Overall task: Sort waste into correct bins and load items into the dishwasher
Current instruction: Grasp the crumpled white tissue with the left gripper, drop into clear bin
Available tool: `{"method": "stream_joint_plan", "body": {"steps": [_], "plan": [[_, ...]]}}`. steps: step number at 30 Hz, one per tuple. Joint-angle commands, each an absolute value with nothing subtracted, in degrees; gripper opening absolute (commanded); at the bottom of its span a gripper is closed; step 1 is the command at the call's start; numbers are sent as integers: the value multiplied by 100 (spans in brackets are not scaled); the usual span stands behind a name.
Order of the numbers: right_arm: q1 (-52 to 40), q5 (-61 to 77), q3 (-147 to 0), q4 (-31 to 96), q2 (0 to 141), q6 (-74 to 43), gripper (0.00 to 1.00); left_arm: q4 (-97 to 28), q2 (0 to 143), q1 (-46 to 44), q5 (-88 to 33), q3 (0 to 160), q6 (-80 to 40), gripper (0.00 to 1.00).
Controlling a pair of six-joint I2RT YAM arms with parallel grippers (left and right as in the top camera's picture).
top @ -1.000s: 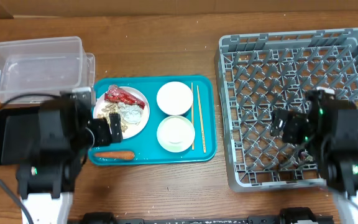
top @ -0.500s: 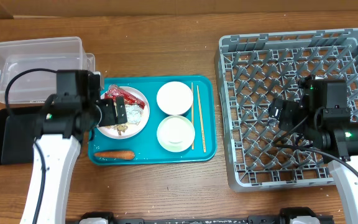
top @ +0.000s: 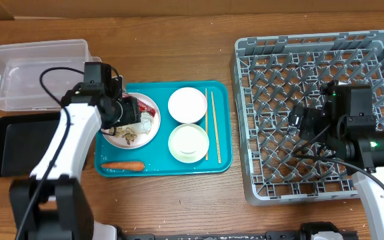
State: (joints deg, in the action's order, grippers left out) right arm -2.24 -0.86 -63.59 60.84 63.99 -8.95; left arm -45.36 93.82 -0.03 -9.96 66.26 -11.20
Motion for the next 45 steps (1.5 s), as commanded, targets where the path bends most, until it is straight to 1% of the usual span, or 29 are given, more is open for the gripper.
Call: {"method": "stream_joint_plan", "body": {"steps": [1,2,5,6,8,9,10,14,18,23,26,30,32,35,41,45], "plan": [[-211,-143,-6532,6062,6368,-864,100,-4423,9754,-43,-1487,6729,-1188,53],[-211,-143,-6532,6062,6368,-864,100,-4392,9832,-43,-1529,6729,-1190,48],[-211,-143,-6532,6062,6368,-864,100,-4353,9994,-43,-1623,6729,-1190,28],[-211,-145,-6532,6062,6368,-864,100,-4357,10012,-43,-1616,6729,-1188,19],[-211,-145,-6532,6062,6368,-867,100,-4351,10025,-40,-1614,6729,-1186,11],[-211,-145,-6532,6062,6368,-864,100,-4340,10025,-40,-1614,6731,-1186,6],[-211,-143,-6532,6062,6368,-864,100,-4329,10025,-40,-1612,6735,-1184,4],[-211,-145,-6532,6062,6368,-864,100,-4447,10016,-34,-1612,6869,-1184,4],[-211,-145,-6532,6073,6368,-864,100,-5162,9970,-30,-1529,7483,-1184,4],[-211,-148,-6532,6093,6368,-862,100,-6431,9942,40,-829,8722,-1184,4],[-211,-145,-6532,6095,6368,-862,100,-6768,9942,128,-403,9380,-1184,4],[-211,-145,-6532,6119,6368,-862,100,-6646,9942,287,261,9885,-1223,4],[-211,-145,-6532,6141,6368,-862,100,-6359,9939,434,668,9957,-1400,4],[-211,-145,-6532,6163,6368,-862,100,-5933,9968,709,945,9953,-1584,4],[-211,-145,-6532,6193,6368,-864,100,-5293,10147,1339,956,9948,-1852,4],[-211,-145,-6532,6193,6368,-864,100,-5009,10401,1588,939,9948,-1850,4]]}}
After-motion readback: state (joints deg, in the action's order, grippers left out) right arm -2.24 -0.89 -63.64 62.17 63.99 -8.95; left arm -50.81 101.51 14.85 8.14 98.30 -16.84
